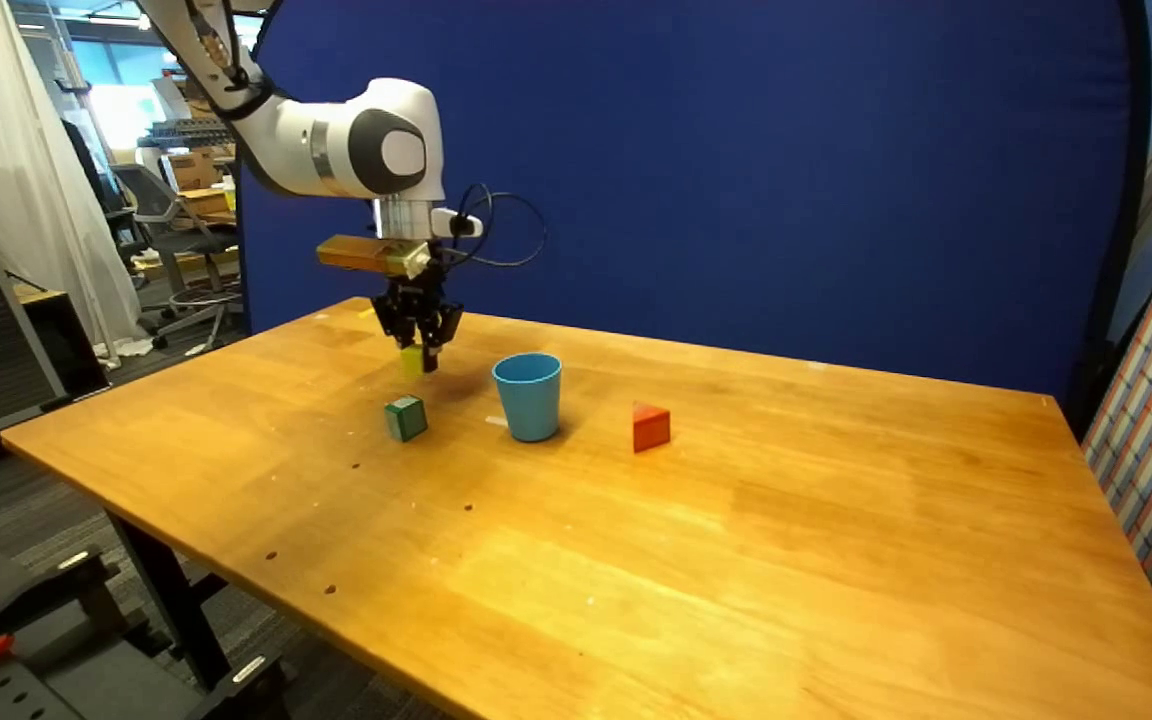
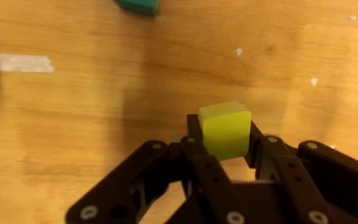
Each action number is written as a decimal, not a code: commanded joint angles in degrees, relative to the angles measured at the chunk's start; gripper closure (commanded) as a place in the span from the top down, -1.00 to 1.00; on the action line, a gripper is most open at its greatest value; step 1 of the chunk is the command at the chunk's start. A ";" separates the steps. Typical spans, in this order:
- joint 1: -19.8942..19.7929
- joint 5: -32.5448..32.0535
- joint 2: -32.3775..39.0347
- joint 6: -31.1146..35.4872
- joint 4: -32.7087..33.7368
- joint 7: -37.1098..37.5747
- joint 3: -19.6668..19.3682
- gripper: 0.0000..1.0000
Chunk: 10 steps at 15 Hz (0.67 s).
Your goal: Put the yellow block in the cup
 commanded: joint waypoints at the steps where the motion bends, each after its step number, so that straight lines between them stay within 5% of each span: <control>1: -0.50 -2.11 -8.70 1.64 -5.03 5.24 -4.37 -0.70; 10: -6.13 -3.08 -18.62 0.79 -10.68 9.48 -9.93 -0.71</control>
